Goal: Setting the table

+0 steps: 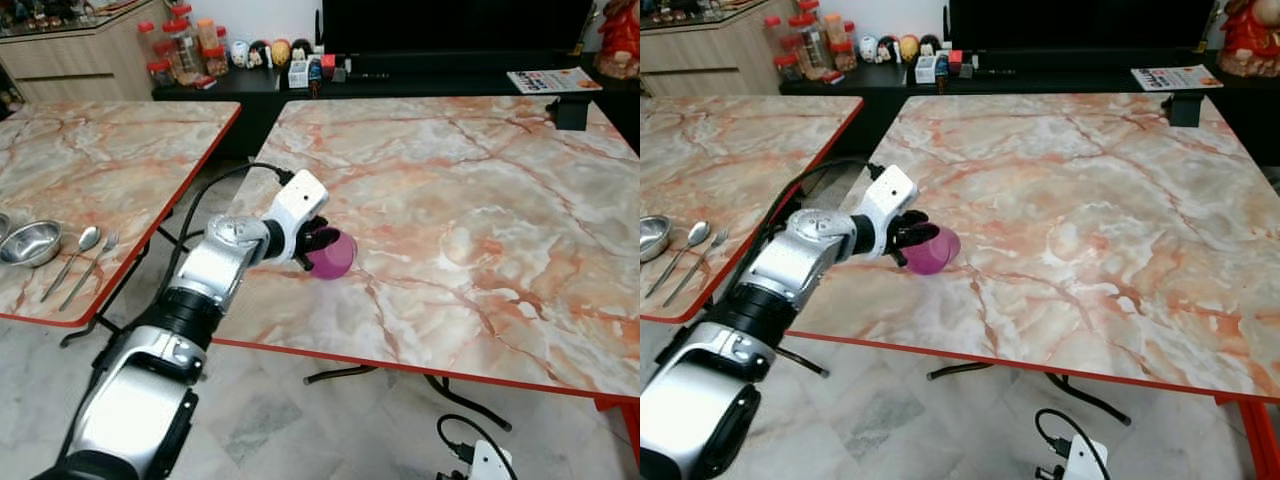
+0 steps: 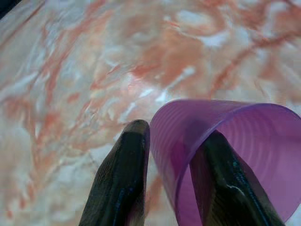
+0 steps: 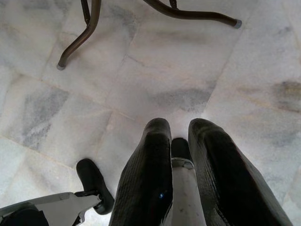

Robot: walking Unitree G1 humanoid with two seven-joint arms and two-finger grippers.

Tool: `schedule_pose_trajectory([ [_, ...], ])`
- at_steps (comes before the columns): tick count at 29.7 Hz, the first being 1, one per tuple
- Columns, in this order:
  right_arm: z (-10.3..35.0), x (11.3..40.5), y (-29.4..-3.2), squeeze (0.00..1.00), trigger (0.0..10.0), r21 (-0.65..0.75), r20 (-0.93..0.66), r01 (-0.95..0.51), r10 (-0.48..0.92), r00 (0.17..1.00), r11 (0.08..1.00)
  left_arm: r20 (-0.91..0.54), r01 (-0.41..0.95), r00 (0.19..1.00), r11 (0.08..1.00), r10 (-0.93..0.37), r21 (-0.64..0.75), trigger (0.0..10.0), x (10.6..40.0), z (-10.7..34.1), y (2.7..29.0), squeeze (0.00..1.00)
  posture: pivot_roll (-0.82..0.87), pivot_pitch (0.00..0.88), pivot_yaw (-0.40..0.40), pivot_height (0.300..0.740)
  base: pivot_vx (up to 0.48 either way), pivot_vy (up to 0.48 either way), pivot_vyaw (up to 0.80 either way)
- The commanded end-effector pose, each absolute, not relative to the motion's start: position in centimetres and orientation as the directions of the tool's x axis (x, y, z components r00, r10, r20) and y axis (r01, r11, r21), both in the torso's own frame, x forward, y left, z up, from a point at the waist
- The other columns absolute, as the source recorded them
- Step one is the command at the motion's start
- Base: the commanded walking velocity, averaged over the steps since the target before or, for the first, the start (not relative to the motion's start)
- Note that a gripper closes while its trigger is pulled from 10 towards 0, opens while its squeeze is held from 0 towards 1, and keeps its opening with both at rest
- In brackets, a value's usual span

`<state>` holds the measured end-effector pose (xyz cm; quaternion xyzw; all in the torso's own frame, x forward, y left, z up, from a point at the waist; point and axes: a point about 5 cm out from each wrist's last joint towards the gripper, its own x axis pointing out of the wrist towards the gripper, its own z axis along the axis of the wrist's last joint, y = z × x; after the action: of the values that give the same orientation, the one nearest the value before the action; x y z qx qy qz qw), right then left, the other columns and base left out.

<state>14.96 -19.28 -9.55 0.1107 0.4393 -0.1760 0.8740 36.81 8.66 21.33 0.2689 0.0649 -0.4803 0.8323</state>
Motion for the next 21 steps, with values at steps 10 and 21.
schedule_pose_trajectory([
  [10,-9.6,14.9,-18.9,0.0,10.0,0.056,-0.812,0.416,-0.201,0.547,0.908,-0.454,0.864,0.446,0.24,-0.771,0.442,10.0,37.2,21.5,8.1,0.0,0.0,0.0,0.103,0.74,0.0,0.0,0.0],
  [21,-9.7,14.8,-18.8,0.0,10.0,0.057,-0.814,0.419,-0.201,0.546,0.906,-0.495,0.919,0.351,0.19,-0.795,0.346,10.0,36.9,18.9,5.0,0.0,-0.01,0.0,0.107,0.74,0.0,0.0,0.0],
])
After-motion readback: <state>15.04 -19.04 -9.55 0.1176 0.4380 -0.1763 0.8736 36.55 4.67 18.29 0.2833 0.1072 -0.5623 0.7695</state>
